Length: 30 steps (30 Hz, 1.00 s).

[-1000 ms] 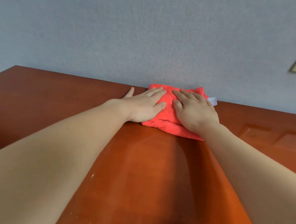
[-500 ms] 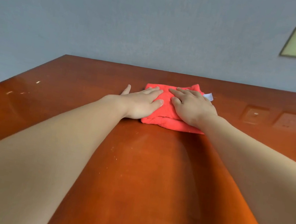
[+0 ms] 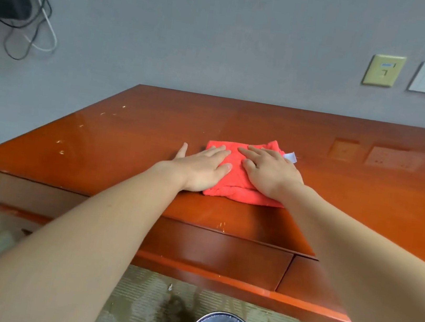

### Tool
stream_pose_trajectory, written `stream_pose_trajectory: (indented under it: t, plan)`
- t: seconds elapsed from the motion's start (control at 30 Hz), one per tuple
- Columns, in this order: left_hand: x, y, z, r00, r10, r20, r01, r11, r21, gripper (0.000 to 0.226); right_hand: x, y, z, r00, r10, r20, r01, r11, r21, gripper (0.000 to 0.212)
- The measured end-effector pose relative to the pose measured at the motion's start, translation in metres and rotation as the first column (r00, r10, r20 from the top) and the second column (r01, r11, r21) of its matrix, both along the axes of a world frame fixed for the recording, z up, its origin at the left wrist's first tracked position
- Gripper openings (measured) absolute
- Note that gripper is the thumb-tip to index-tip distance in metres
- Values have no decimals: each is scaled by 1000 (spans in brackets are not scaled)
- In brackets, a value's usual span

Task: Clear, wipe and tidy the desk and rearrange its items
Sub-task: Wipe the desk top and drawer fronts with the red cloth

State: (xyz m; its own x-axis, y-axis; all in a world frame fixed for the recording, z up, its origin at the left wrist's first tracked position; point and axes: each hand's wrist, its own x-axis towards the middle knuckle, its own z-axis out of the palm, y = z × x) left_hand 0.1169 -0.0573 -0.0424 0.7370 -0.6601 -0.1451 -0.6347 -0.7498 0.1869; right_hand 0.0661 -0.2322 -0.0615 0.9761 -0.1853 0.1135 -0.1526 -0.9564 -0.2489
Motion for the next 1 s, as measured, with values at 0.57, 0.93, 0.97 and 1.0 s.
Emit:
stream_pose_trajectory:
  t: [0.57, 0.93, 0.97, 1.0]
  plan:
    - [-130, 56, -3, 999, -37, 38, 37, 999, 6, 58, -136, 54, -2, 1000, 25, 16, -25, 1000, -11, 48]
    - [-167, 78, -12, 985, -121, 119, 108, 988, 110, 68, -179, 70, -11, 998, 52, 29, -49, 995, -82, 54]
    - [-168, 77, -11, 985, -124, 122, 109, 987, 119, 66, -180, 71, -11, 999, 50, 15, -49, 995, -84, 54]
    - [-167, 76, -11, 985, -123, 121, 108, 986, 126, 65, -179, 72, -10, 999, 48, 0, -48, 995, -85, 54]
